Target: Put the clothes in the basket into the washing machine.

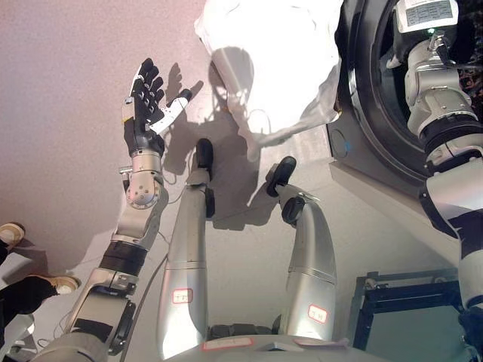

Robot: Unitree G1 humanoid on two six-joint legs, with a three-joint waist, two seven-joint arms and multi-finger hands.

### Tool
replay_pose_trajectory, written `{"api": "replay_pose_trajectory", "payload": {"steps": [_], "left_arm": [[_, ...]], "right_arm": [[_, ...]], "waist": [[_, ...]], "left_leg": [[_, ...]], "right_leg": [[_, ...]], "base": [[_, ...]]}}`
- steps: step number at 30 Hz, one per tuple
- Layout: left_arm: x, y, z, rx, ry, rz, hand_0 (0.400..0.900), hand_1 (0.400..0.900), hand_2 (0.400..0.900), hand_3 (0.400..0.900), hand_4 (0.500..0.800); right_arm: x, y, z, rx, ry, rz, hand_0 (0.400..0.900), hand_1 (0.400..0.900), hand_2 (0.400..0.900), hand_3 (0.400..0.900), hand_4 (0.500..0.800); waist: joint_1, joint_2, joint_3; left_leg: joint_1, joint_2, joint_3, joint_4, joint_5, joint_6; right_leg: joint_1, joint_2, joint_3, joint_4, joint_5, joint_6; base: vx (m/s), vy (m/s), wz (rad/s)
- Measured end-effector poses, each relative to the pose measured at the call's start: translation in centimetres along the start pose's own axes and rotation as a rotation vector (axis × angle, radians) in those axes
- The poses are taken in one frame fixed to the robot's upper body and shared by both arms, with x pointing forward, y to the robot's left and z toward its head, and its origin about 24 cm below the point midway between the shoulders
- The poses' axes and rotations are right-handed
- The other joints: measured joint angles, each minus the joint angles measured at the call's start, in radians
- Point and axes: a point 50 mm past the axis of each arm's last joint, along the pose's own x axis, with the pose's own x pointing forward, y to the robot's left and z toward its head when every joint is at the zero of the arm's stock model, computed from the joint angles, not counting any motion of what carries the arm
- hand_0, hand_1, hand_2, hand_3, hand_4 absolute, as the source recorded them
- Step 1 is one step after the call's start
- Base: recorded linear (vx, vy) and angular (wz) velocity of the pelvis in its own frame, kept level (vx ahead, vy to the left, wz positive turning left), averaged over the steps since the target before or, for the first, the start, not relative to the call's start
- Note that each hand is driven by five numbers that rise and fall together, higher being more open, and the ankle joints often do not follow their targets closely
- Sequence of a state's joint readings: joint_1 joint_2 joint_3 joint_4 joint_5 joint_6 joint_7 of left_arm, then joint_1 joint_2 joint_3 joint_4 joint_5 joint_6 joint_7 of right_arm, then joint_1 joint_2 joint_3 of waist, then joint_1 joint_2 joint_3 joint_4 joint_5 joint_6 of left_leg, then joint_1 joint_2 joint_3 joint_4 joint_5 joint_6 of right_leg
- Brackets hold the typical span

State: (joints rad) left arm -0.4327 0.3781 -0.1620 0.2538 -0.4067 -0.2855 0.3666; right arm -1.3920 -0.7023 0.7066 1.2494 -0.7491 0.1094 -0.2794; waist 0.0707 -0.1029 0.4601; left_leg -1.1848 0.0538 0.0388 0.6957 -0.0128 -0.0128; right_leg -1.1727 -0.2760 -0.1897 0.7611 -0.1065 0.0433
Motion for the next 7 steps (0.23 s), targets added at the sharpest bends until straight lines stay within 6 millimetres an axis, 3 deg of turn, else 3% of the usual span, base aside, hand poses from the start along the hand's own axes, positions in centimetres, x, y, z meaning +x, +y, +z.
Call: {"api": "replay_pose_trajectory", "payload": {"steps": [3,4,5,6,7], "left_arm": [[-0.2,0.0,-0.6,-0.017,0.03,0.014,0.9,0.9,0.9,0.9,0.8],[-0.4,0.0,-0.9,-0.03,0.043,0.019,0.9,0.9,0.9,0.9,0.8],[-0.6,0.1,-1.0,-0.054,0.047,0.051,0.9,0.9,0.9,0.9,0.8],[-1.0,0.8,-1.2,-0.064,0.049,0.103,0.9,0.9,0.9,0.9,0.8],[-1.0,1.0,-1.6,-0.053,0.08,0.13,0.9,0.9,0.9,0.9,0.8]], "right_arm": [[-0.6,1.6,1.1,0.257,0.051,0.016,0.9,0.9,0.9,0.9,0.8],[-1.1,2.6,2.3,0.363,0.057,0.034,0.9,0.9,0.9,0.9,0.8],[-2.8,2.9,4.3,0.535,0.002,0.0,0.9,0.9,0.9,0.9,0.8],[-5.0,2.1,6.9,0.64,-0.17,-0.103,0.9,0.9,0.9,0.9,0.8],[-7.7,1.7,8.4,0.814,-0.319,-0.089,0.9,0.9,0.9,0.9,0.8]], "waist": [[0.0,0.001,0.0],[-0.001,0.001,0.0],[-0.011,0.004,0.003],[-0.035,0.003,0.003],[-0.043,0.001,0.005]], "left_leg": [[0.019,0.001,0.011,0.0,-0.002,0.002],[0.031,0.002,0.015,0.0,-0.005,0.003],[0.041,0.01,0.016,0.014,-0.016,0.004],[0.049,0.015,0.017,0.022,-0.026,0.0],[0.059,0.019,0.032,0.03,-0.032,0.002]], "right_leg": [[0.012,0.005,0.012,-0.001,0.001,-0.001],[0.021,0.006,0.015,-0.001,0.001,-0.001],[0.032,0.008,0.015,0.006,-0.003,0.003],[0.043,0.012,0.015,-0.004,-0.001,0.001],[0.043,0.023,0.026,-0.003,0.002,-0.002]], "base": [[-0.04,0.031,-0.08],[-0.13,0.105,-0.32],[-0.15,0.114,-0.44],[0.06,0.075,-0.37],[0.08,0.017,-0.19]]}}
